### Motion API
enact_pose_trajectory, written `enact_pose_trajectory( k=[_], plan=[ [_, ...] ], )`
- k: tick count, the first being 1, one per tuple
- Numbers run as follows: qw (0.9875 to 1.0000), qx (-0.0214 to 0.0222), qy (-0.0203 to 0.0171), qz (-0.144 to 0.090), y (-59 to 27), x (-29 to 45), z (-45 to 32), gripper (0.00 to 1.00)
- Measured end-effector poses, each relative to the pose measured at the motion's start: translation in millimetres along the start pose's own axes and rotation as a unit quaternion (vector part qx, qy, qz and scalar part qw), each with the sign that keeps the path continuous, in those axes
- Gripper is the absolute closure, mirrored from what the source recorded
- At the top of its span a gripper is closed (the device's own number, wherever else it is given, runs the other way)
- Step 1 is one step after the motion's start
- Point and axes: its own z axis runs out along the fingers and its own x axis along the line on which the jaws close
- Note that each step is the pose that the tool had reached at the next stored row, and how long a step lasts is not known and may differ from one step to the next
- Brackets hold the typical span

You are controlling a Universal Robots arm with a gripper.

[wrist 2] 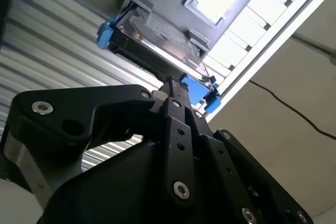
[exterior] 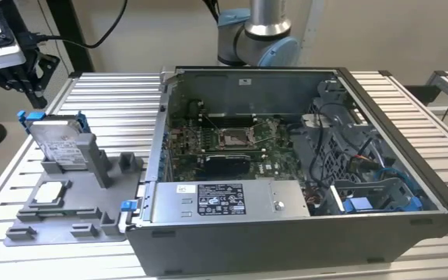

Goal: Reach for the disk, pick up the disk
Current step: 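Reach for the disk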

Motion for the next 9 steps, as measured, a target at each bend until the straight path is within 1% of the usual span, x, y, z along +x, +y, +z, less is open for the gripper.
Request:
enact_pose_trajectory(
  k=[5, 7, 9],
  plan=[
    [1.0, 0.0007, 0.0, 0.0, 0.7, 12.3, 0.7, 1.0],
    [1.0, 0.0007, 0.0, 0.0, 0.7, 14.7, 0.8, 1.0],
    [1.0, 0.0008, 0.0, 0.0, 0.6, 15.4, 0.8, 1.0]
  ],
)
